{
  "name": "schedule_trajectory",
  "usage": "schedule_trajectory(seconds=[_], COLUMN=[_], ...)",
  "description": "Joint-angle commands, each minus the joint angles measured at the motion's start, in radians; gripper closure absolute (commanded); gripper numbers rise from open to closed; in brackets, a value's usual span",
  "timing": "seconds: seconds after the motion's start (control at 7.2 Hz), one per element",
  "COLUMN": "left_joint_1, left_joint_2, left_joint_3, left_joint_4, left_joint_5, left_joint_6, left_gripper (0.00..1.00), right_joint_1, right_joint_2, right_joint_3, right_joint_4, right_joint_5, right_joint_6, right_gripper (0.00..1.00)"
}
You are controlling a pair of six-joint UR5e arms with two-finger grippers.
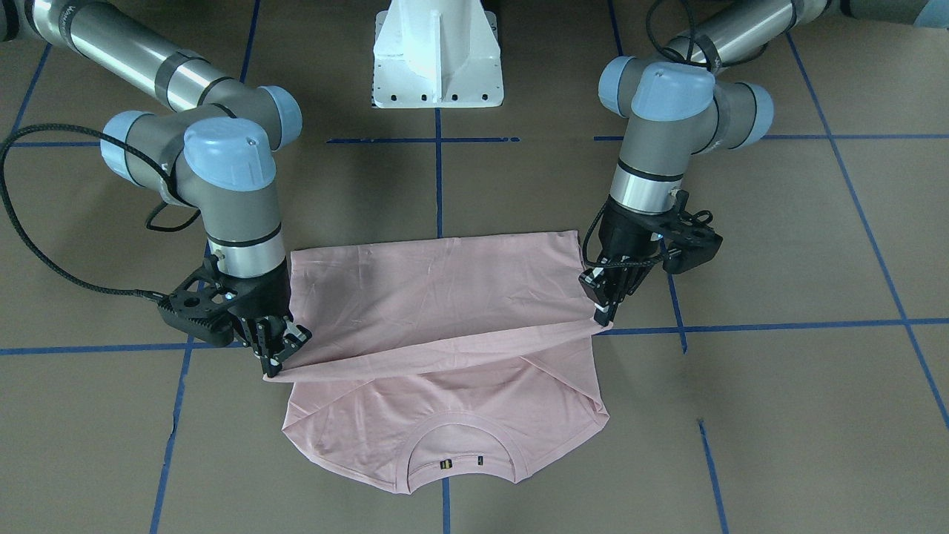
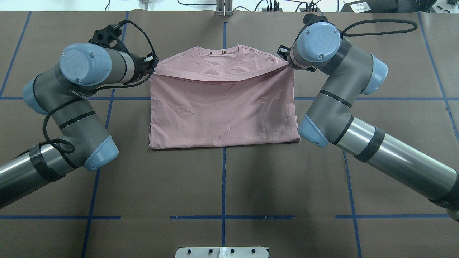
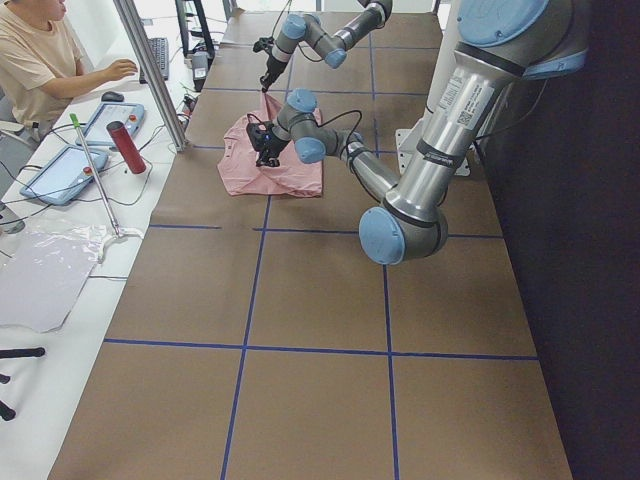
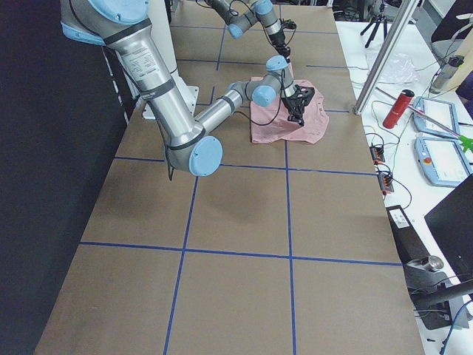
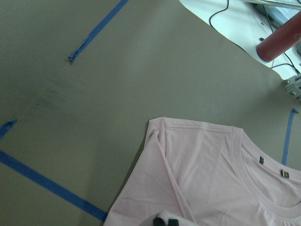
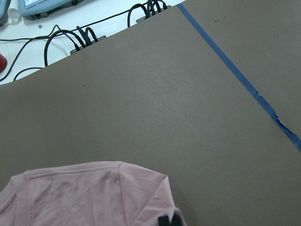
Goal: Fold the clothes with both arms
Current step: 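Lift the hem with both grippers and fold it toward the collar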
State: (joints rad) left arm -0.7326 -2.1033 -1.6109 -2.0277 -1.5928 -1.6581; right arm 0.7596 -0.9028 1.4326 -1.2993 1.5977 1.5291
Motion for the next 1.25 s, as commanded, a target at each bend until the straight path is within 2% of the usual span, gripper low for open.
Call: schedule_trajectory(seconds=[0.0, 0.14, 0.42, 0.69, 0.83, 1.11], left_joint_1=[-0.007, -0.007, -0.008, -0.011, -0.022, -0.022], left_joint_2=[-0.058, -0.069, -0.072, -0.077, -0.078, -0.08], left_joint_3=[0.162, 0.228, 0.273, 0.295, 0.295, 0.301], left_joint_4=[-0.114, -0.184, -0.201, -0.226, -0.226, -0.226], left_joint_5=[0.037, 0.037, 0.053, 0.054, 0.054, 0.054], left_joint_6=[0.026, 0.027, 0.031, 0.037, 0.056, 0.061], left_gripper=[1.0, 1.0, 1.0, 1.0, 1.0, 1.0], right_joint_1=[0.006, 0.017, 0.021, 0.027, 0.052, 0.05], right_joint_2=[0.065, 0.074, 0.146, 0.156, 0.159, 0.162], right_joint_3=[-0.145, -0.182, -0.286, -0.296, -0.299, -0.325], right_joint_4=[0.06, 0.077, 0.077, 0.077, 0.077, 0.078], right_joint_5=[-0.001, 0.001, 0.001, 0.004, 0.049, 0.054], right_joint_6=[-0.004, -0.004, -0.017, -0.017, -0.018, -0.018], right_gripper=[1.0, 1.0, 1.0, 1.0, 1.0, 1.0])
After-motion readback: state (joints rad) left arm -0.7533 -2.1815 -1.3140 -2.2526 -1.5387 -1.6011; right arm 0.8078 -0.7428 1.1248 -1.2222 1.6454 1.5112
